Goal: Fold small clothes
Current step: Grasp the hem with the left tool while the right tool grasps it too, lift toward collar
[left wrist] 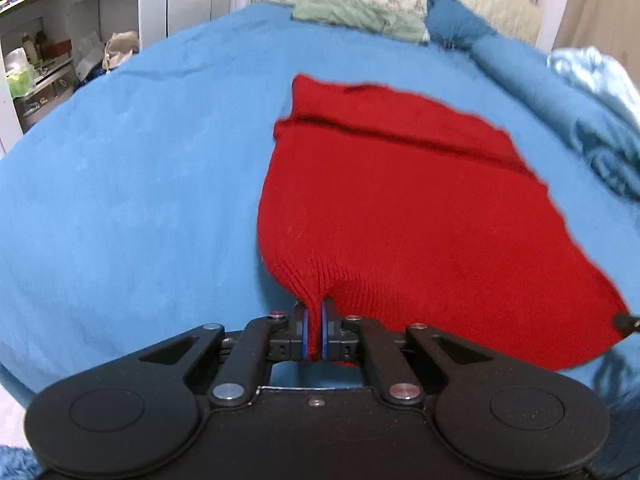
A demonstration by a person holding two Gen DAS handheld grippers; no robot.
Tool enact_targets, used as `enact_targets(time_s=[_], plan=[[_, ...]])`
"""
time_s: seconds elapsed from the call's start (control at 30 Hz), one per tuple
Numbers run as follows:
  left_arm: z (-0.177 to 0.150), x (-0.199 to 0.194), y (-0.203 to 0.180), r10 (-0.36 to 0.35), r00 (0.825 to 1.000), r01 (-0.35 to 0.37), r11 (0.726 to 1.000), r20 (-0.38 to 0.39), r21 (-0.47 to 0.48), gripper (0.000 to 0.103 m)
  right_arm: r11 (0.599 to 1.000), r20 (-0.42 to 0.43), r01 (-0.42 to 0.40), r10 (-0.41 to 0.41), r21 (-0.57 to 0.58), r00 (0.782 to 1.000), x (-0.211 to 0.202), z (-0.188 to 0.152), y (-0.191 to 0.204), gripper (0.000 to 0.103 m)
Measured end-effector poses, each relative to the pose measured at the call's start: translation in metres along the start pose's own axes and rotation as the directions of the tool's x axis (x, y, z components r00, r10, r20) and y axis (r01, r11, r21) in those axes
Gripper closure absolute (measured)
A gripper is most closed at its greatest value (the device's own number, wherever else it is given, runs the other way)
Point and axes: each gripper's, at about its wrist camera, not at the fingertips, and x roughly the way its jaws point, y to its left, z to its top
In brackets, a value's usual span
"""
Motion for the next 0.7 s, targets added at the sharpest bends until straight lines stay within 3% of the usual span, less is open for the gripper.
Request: enact_targets(time_s=[0.17, 0.33, 0.43, 0.53, 0.7], plan=[[0.044, -0.02, -0.011, -0.038, 0.997, 0.038, 0.999, 0.073, 0.003, 0.097, 0.996, 0.047, -0.091, 0.09, 0.024, 0.995, -0.02, 0.033, 0.003, 0.083], [0.115, -0.014, -0.014, -0.078, 0.984, 0.082, 0.996, 0.159, -0.018, 0.097, 0.986, 0.116, -0.166, 0.164, 0.011, 0.98, -0.029, 0.096, 0.016, 0.083], [0.173, 0.005, -0.011, -0.103, 0.973, 0.118, 0.991, 0.206, -0.066, 0.097, 0.979, 0.158, -0.203, 0.198, 0.016, 0.968, -0.017, 0.152, 0.021, 0.083], [0.23, 0.031, -0.013, -0.081, 0.965, 0.101, 0.993, 0.25, -0.068, 0.097, 0.975, 0.186, -0.222, 0.216, 0.012, 0.959, 0.006, 0.217, 0.028, 0.083], [0.312, 0.115, -0.017, -0.032, 0.965, 0.06, 0.993, 0.261, -0.103, 0.097, 0.983, 0.212, -0.181, 0.174, 0.012, 0.962, 0.072, 0.314, 0.037, 0.083]])
